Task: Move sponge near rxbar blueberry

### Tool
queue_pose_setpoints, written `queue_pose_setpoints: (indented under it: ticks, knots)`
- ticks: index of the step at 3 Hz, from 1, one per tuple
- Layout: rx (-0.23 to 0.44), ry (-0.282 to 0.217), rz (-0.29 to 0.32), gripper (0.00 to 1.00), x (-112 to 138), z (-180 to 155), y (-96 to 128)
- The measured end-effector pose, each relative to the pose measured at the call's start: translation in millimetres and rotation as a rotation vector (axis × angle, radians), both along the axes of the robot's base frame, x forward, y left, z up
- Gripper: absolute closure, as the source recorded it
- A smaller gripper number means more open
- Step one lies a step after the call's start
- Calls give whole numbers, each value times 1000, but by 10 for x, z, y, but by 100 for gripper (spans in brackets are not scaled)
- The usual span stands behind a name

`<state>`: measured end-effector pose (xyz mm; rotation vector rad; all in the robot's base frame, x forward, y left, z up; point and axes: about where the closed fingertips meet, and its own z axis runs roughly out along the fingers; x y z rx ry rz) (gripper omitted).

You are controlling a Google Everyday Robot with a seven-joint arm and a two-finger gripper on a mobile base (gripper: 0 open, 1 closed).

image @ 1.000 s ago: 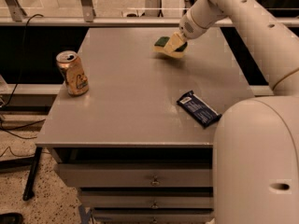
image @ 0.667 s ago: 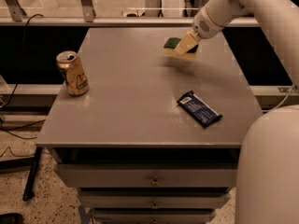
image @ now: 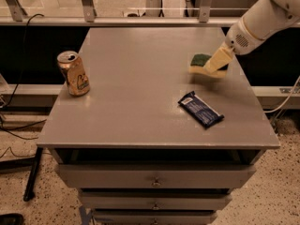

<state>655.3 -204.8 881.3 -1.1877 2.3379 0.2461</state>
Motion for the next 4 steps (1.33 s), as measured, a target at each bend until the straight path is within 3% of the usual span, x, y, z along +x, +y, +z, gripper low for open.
queue_pose_setpoints:
  ticks: [1, 4]
  knots:
    - [-5, 33, 0, 75, -266, -69, -123]
    - [30, 108, 63, 6, -878, -262, 24]
